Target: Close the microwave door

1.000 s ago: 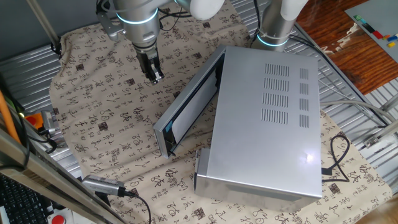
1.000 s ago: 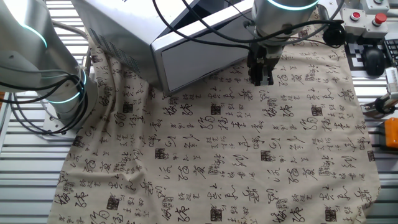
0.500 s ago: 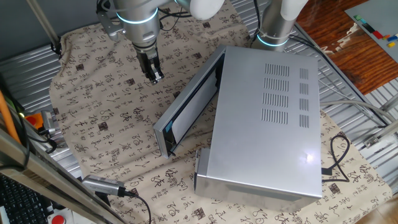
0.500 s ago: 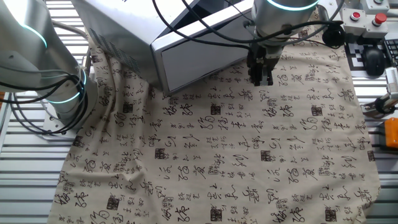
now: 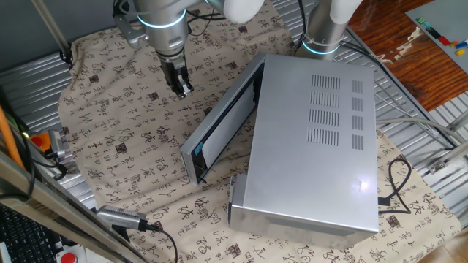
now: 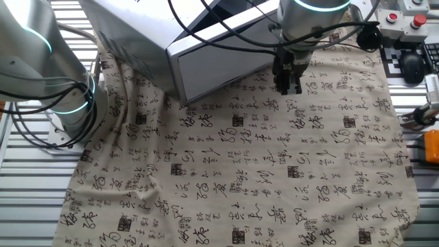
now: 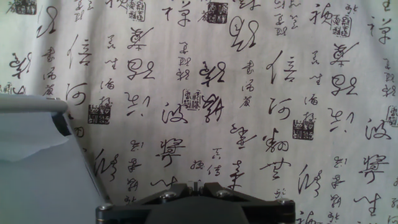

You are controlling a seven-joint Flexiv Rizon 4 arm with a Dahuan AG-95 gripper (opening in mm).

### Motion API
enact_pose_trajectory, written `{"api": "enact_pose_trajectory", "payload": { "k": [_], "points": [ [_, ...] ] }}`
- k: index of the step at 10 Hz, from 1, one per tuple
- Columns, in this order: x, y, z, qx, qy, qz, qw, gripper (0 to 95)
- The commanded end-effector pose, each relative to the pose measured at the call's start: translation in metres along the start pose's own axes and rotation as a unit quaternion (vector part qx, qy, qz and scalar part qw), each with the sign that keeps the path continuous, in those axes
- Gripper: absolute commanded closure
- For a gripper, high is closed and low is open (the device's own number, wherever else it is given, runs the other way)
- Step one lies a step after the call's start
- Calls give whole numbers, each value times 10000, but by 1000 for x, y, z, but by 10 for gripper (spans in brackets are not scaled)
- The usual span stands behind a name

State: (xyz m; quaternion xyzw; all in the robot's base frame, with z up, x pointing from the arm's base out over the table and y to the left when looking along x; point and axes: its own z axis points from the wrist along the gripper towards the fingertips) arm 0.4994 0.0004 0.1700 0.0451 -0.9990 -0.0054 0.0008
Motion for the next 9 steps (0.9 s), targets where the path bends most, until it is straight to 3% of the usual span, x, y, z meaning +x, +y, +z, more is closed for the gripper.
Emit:
{"api": "enact_pose_trajectory", "payload": {
  "k": [1, 9],
  "points": [
    [0, 0, 0, 7, -1, -105, 9999, 950],
    [0, 6, -28, -15, 0, -351, 9994, 950]
  ]
}}
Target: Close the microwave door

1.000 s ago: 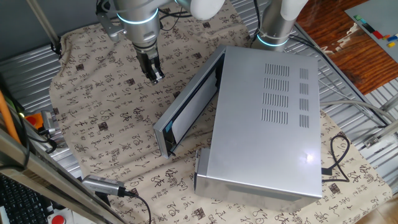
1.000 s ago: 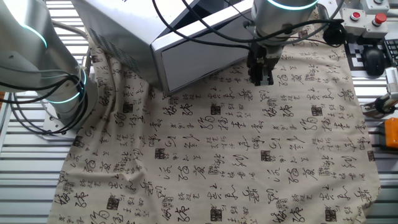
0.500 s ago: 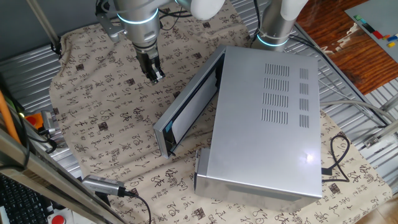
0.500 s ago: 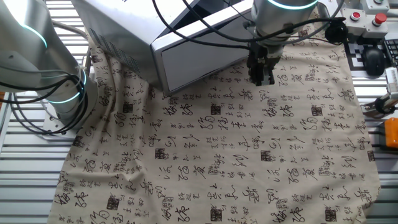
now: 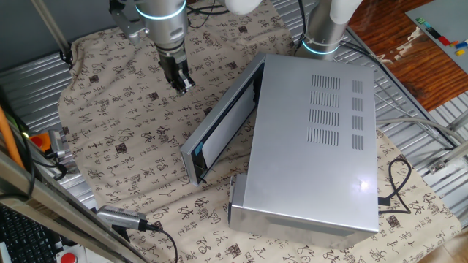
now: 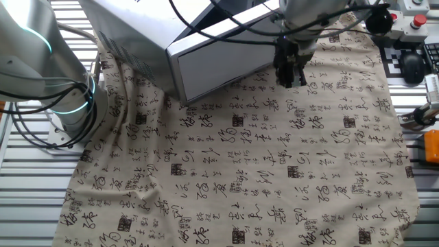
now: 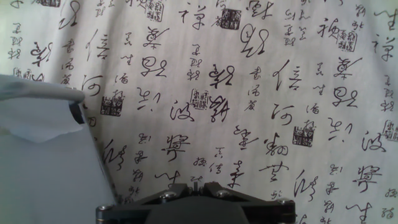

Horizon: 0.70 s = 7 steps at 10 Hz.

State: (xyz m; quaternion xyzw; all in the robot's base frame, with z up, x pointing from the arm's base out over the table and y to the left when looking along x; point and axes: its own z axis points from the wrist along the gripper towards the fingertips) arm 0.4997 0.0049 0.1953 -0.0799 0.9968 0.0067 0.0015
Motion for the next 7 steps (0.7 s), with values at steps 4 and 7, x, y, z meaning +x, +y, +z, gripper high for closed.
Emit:
{"api": "enact_pose_trajectory", "payload": {
  "k": [4, 7],
  "points": [
    [1, 3, -16, -17, 32, -8, 10000, 950],
    [1, 3, -16, -13, -3, -181, 9998, 950]
  ]
}}
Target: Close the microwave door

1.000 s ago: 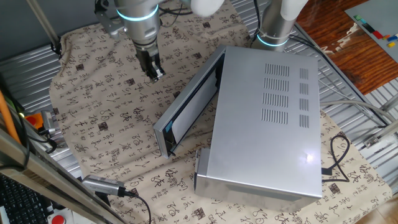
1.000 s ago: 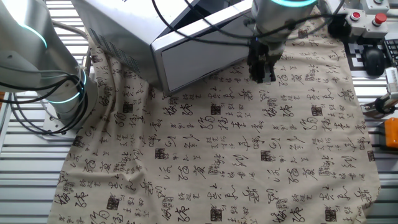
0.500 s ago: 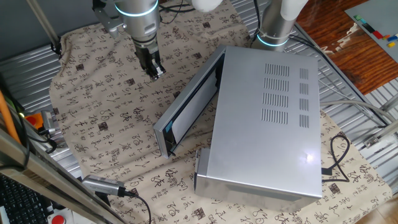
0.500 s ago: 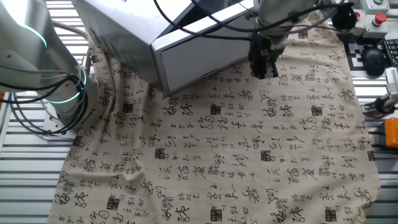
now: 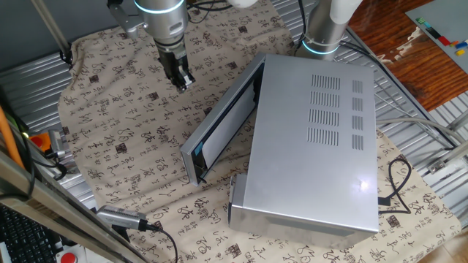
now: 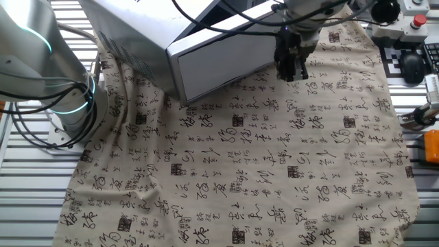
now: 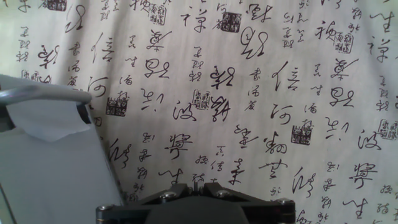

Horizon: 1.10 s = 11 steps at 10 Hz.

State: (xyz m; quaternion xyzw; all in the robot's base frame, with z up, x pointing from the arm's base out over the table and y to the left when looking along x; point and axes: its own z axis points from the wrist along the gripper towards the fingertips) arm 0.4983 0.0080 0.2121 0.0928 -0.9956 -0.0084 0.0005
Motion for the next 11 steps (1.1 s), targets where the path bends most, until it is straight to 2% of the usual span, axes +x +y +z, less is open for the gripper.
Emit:
{"api": "enact_pose_trajectory", "payload": {
  "k": [1, 3, 5, 6, 7, 8, 10, 11],
  "points": [
    [0, 0, 0, 4, -28, -95, 10000, 950],
    [0, 0, 0, 7, -23, -153, 9999, 950],
    [0, 0, 0, 8, -75, -741, 9972, 950],
    [0, 0, 0, -3, -190, -1131, 9934, 950],
    [0, 0, 0, 4, -201, -1281, 9916, 950],
    [0, 0, 0, 16, -180, -1746, 9845, 950],
    [0, 0, 0, -18, -174, -2122, 9771, 950],
    [0, 0, 0, -33, -158, -2165, 9762, 950]
  ]
}}
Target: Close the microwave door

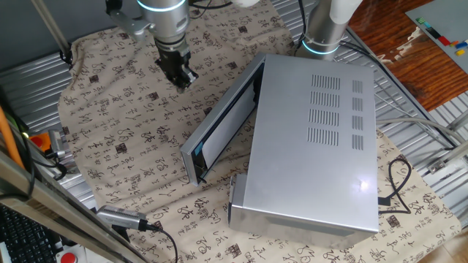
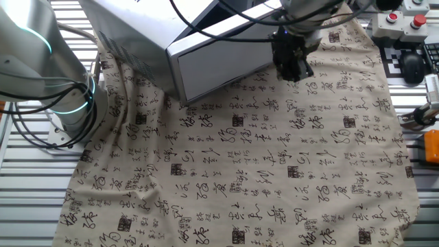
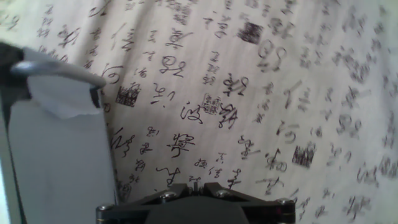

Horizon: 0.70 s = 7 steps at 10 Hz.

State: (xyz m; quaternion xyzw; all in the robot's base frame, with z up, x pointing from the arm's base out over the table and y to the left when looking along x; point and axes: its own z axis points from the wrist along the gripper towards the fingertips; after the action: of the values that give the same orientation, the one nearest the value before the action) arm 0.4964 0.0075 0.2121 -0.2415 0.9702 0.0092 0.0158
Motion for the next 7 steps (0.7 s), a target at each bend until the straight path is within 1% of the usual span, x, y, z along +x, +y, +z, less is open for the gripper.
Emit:
{"api": "enact_pose_trajectory", "payload": {
  "k": [1, 3, 4, 5, 7],
  "points": [
    [-1, -1, 0, -48, 7, -636, 9980, 950],
    [-8, 6, 1, -111, -26, -601, 9981, 950],
    [-15, 14, -1, -144, -37, -554, 9984, 950],
    [-24, 26, -4, -110, 34, -402, 9991, 950],
    [-37, 47, -7, -140, 23, -156, 9998, 950]
  ]
}}
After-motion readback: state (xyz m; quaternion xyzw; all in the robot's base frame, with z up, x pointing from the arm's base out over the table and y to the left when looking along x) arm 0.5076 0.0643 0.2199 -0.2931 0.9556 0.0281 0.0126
